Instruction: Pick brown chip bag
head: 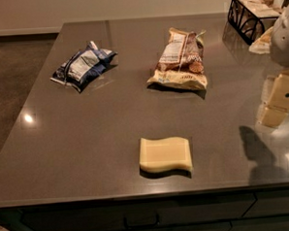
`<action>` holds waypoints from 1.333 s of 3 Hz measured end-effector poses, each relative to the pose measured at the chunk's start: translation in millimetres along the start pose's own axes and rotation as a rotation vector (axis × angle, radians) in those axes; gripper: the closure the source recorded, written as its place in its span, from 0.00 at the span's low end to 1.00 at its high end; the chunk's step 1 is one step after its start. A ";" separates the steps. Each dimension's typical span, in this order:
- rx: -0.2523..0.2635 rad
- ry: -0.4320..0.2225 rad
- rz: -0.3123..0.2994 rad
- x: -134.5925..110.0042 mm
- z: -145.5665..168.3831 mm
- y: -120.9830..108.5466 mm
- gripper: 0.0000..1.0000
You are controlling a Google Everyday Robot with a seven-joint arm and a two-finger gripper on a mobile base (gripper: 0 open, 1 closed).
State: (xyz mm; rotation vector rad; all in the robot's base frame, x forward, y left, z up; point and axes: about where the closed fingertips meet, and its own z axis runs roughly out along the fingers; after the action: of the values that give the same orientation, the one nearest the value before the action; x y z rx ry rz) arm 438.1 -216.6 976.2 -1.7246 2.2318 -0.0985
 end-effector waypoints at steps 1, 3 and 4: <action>0.003 0.000 0.000 -0.3 -0.4 -0.4 0.00; 0.109 -0.001 0.115 -18.3 13.7 -45.3 0.00; 0.151 0.000 0.229 -27.9 27.3 -77.1 0.00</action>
Offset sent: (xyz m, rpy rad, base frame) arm 0.0468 0.0029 -0.0038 0.0044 -0.0904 -0.1237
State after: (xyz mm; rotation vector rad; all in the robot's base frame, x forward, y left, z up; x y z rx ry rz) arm 524.0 -207.1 975.1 -1.3835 2.3381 -0.2078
